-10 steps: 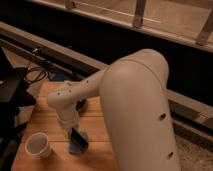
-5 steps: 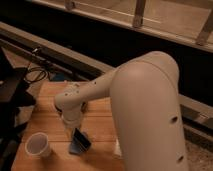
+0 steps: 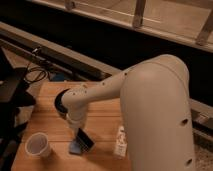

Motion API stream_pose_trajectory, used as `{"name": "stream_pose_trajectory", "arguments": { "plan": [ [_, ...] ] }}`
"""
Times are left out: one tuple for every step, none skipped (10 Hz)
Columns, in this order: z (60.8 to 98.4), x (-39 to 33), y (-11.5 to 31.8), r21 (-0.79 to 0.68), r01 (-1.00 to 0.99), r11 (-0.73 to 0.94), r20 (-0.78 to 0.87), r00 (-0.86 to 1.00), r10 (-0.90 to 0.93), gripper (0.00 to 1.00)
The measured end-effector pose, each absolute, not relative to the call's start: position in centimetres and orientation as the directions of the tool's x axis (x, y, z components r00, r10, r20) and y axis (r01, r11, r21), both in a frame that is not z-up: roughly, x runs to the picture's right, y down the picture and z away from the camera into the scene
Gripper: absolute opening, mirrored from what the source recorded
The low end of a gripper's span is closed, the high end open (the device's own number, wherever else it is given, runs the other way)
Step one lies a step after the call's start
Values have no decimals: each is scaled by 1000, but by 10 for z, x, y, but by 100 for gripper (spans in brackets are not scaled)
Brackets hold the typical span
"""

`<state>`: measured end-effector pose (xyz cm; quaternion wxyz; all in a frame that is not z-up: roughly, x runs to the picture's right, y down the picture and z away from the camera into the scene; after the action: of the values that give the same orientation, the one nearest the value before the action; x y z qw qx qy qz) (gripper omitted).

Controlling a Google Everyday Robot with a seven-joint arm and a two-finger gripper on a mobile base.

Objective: Place the eraser on the white sponge

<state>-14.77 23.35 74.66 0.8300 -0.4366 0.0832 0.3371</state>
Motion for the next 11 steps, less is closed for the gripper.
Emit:
{"name": "stream_pose_trajectory", "arguments": {
  "plan": [
    [747,-149,235,-675,-627,388,-429,762,485,67],
    [747,-150,236,-678,-624,389,-426,764,484,67],
    [746,-150,236,-677,-622,394,-421,766,485,67],
    [742,-150,233,-670,-622,404,-415,766,491,67],
    [733,-150,226,-660,-623,421,-405,766,500,67],
    [723,-150,217,-649,-624,436,-392,765,511,67],
    [713,-149,208,-636,-626,451,-383,764,520,67],
    [707,-147,202,-622,-630,464,-376,761,529,67],
    [698,-146,194,-606,-634,480,-365,758,540,67],
    [690,-146,187,-596,-636,490,-357,757,547,67],
    [686,-148,183,-600,-633,488,-358,759,543,67]
  ]
}}
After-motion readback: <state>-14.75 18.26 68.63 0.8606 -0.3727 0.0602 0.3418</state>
